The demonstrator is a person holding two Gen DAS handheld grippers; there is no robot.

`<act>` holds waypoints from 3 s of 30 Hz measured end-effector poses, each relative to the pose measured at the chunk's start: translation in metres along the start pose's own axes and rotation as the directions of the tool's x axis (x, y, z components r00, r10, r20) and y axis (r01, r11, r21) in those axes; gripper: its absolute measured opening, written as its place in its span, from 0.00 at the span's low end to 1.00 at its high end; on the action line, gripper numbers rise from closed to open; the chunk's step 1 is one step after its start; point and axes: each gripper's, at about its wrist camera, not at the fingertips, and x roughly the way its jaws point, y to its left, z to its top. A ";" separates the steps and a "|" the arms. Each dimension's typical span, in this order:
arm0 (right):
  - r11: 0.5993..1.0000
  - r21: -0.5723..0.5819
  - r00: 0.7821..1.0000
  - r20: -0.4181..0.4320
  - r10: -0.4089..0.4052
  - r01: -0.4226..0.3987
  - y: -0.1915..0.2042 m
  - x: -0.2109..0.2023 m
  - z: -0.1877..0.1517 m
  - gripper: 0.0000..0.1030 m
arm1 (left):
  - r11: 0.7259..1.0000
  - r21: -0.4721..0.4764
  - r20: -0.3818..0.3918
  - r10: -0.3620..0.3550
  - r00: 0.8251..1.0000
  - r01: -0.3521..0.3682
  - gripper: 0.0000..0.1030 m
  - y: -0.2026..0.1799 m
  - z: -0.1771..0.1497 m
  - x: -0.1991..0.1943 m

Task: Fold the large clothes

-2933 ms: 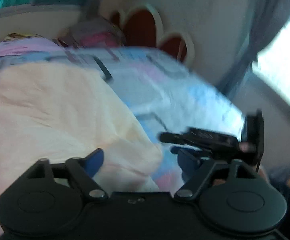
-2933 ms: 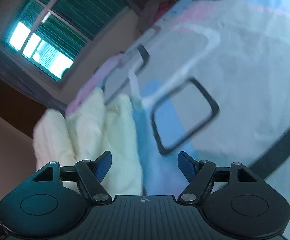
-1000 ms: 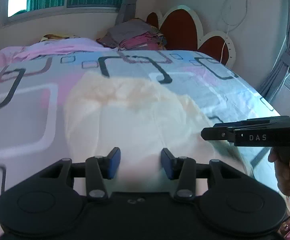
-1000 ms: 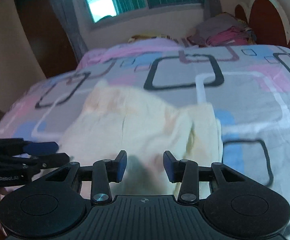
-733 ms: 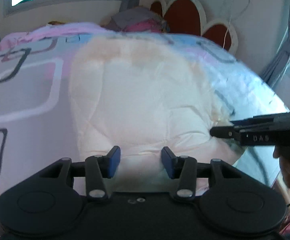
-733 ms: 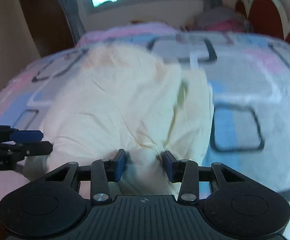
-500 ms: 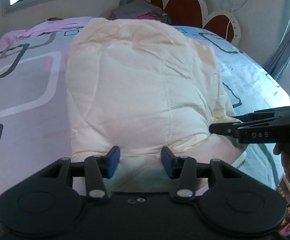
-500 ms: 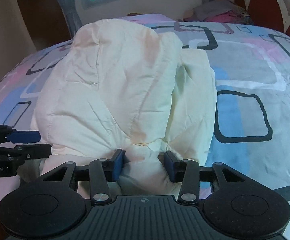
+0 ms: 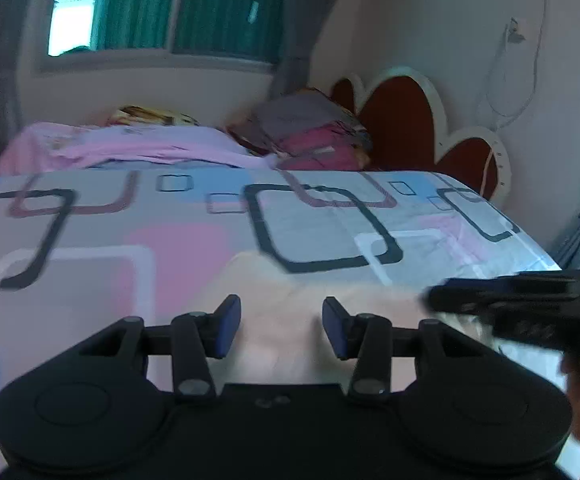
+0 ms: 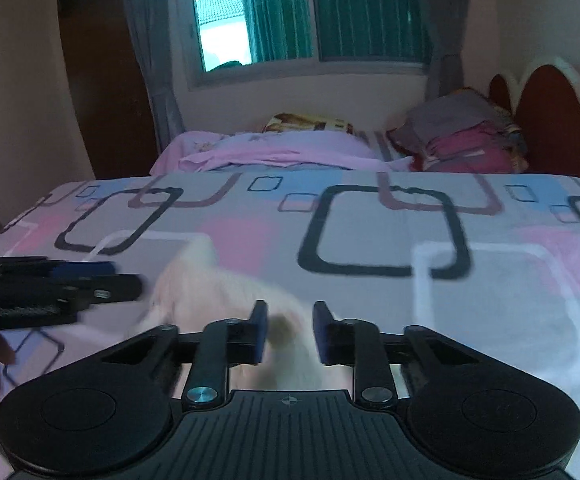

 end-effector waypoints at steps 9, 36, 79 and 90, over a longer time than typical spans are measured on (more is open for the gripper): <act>0.999 0.020 0.988 -0.150 -0.047 0.050 -0.025 0.061 -0.035 0.22 | 0.999 -0.031 -0.146 -0.042 0.988 0.038 0.43 -0.008 -0.019 0.076; 0.993 0.113 0.991 -0.136 -0.012 0.028 -0.042 -0.002 -0.072 0.22 | 0.995 0.097 -0.131 -0.005 0.991 0.018 0.60 -0.045 -0.064 0.013; 0.960 0.263 0.995 0.011 0.097 -0.097 -0.073 -0.115 -0.103 0.23 | 0.994 -0.040 -0.077 0.098 0.992 -0.102 0.67 -0.033 -0.104 -0.084; 0.954 0.284 0.994 0.086 0.074 -0.096 -0.094 -0.085 -0.086 0.23 | 0.993 -0.012 -0.105 0.116 0.988 -0.118 0.63 -0.035 -0.099 -0.060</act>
